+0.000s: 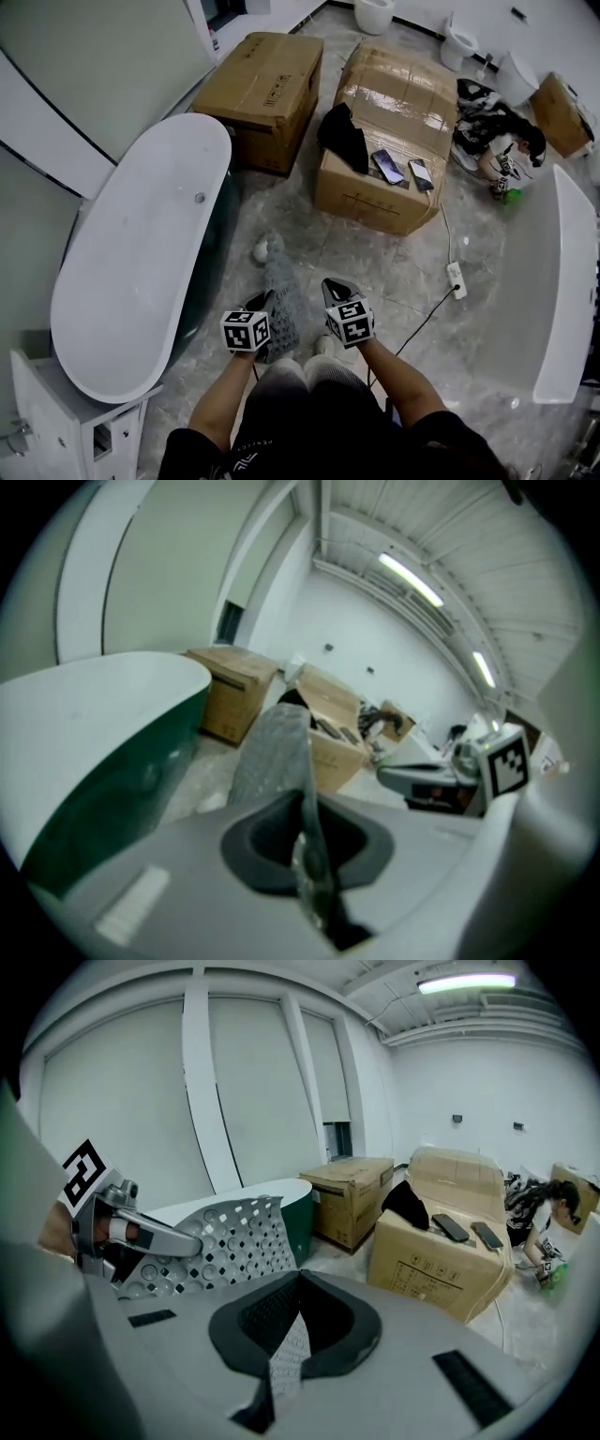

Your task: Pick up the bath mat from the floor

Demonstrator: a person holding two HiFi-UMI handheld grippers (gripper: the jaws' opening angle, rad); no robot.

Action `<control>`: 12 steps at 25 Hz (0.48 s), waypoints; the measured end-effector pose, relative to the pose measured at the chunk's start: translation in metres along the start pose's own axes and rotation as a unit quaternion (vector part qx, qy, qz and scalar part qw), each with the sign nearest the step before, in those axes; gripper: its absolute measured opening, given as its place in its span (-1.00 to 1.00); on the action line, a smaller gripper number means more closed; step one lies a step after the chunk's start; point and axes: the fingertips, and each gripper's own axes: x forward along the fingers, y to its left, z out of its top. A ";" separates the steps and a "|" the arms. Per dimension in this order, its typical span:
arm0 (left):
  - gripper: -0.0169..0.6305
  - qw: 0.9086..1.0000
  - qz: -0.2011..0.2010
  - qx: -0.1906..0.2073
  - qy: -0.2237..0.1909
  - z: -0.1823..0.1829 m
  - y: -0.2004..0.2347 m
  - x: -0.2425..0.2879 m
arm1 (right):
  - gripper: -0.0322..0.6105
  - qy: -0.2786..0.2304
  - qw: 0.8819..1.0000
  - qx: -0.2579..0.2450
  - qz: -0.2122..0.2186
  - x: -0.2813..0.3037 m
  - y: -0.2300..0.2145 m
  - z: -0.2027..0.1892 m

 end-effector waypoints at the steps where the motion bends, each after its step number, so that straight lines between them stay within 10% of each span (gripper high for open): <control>1: -0.91 1.000 0.000 -0.002 -0.006 0.004 -0.001 -0.007 | -0.90 -0.002 1.000 -0.002 -0.002 -0.004 -0.002 0.004; 12: -0.91 0.999 -0.022 0.012 -0.036 0.032 -0.014 -0.057 | -0.90 -0.029 0.999 0.017 -0.012 -0.034 -0.006 0.035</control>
